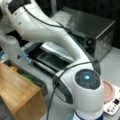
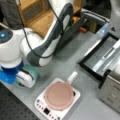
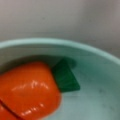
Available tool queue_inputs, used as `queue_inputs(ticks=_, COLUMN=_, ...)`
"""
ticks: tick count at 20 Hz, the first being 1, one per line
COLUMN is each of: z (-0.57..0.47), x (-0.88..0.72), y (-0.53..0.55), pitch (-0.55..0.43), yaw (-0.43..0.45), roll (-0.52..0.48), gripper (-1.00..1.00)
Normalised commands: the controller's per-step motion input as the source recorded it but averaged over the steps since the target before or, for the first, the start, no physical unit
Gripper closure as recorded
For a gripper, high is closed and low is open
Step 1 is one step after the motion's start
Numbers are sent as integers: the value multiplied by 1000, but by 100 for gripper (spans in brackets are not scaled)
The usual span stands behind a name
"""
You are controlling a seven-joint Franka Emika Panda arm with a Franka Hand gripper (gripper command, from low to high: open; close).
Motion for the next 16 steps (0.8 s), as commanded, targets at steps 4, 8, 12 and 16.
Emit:
queue_inputs(ticks=4, z=281, x=123, y=-132, pitch=219, yaw=-103, roll=110, gripper=-100)
queue_inputs(ticks=8, z=210, x=91, y=-94, pitch=177, yaw=-101, roll=110, gripper=-100)
queue_inputs(ticks=12, z=124, x=61, y=-66, pitch=140, yaw=-106, roll=103, gripper=-100)
queue_inputs(ticks=16, z=17, x=38, y=-50, pitch=84, yaw=-108, roll=96, gripper=-100)
